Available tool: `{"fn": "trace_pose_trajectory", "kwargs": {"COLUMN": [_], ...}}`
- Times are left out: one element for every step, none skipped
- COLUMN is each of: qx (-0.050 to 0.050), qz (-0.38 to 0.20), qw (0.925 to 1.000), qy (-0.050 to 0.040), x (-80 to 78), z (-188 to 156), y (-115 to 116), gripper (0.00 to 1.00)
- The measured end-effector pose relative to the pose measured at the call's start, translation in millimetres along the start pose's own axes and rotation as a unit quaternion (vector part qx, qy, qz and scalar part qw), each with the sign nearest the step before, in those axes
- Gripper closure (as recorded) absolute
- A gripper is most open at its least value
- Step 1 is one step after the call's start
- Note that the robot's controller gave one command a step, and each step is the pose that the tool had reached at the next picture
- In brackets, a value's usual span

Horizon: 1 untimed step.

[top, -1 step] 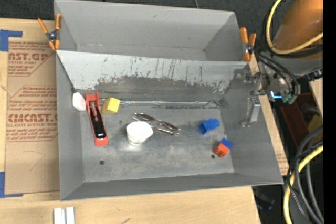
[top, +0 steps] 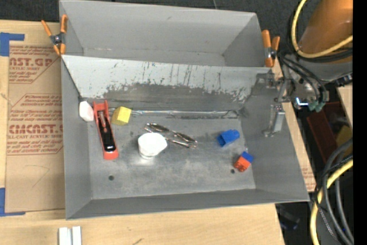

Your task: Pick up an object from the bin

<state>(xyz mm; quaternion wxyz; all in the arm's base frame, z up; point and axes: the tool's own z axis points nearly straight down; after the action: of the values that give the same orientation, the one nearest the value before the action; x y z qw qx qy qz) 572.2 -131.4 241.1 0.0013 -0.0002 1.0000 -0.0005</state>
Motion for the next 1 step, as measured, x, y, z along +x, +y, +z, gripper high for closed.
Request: {"fn": "trace_pose_trajectory", "kwargs": {"qx": [0.001], "qz": [-0.020], "qw": [0.9998], "qy": [-0.0031], "x": [-4.4], "z": [43.5], "y": [2.0], "gripper": [0.00]}}
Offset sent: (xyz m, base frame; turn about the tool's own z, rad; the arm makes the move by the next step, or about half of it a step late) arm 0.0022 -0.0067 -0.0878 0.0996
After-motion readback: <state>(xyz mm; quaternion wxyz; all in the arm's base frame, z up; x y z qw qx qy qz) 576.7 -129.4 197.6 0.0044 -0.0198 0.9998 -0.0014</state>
